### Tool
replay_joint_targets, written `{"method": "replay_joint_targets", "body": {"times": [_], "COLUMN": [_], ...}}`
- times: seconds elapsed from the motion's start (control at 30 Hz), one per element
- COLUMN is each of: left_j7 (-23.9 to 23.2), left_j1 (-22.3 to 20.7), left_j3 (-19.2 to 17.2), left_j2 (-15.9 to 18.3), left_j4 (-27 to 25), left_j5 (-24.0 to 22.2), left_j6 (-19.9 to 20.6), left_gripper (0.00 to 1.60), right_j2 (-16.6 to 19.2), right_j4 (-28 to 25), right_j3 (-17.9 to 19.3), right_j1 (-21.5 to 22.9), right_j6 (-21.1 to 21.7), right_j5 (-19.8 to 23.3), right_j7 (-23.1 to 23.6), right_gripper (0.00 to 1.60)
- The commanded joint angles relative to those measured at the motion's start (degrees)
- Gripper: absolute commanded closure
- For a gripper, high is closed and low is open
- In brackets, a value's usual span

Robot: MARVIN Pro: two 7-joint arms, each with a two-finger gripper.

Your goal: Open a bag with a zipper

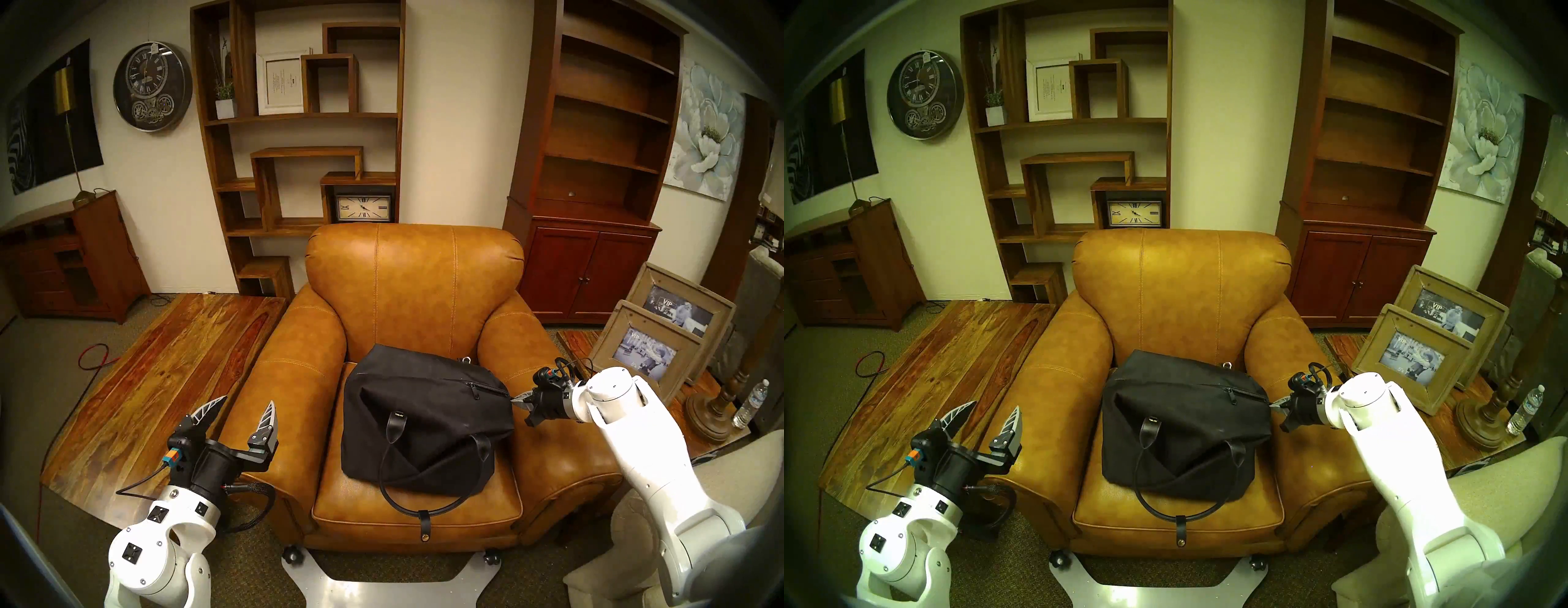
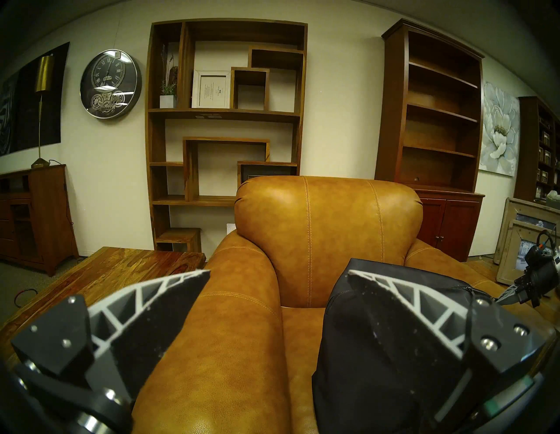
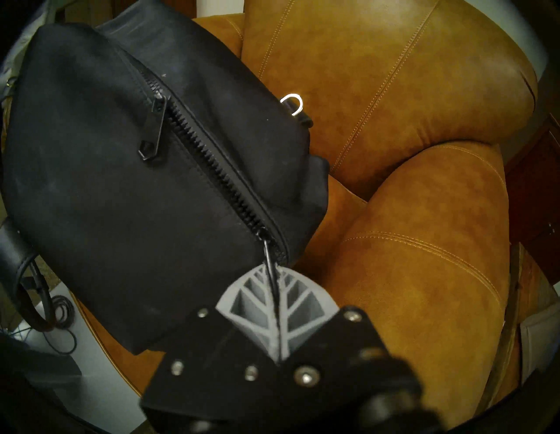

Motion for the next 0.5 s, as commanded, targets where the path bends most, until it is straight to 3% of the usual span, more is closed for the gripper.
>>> {"method": "replay_joint_targets", "body": {"times": [0.0, 0.47], "left_j7": [-0.1, -0.1], "left_j1": [-0.1, -0.1], "left_j3": [0.0, 0.0], "left_j2": [0.1, 0.1], "left_j4": [-1.1, -1.2], "left_j5": [0.0, 0.0], "left_j6": [-0.2, -0.2], "left_gripper": [0.00, 0.00], "right_j2": [1.1, -1.7], "right_j4": [2.4, 12.8], "right_j3": [3.6, 6.6], "right_j1": [6.2, 12.1], "right_j6": [4.7, 15.2], "right_j5": [2.7, 6.9], "right_j7": [2.0, 4.8], "right_gripper": [1.60, 1.60]}}
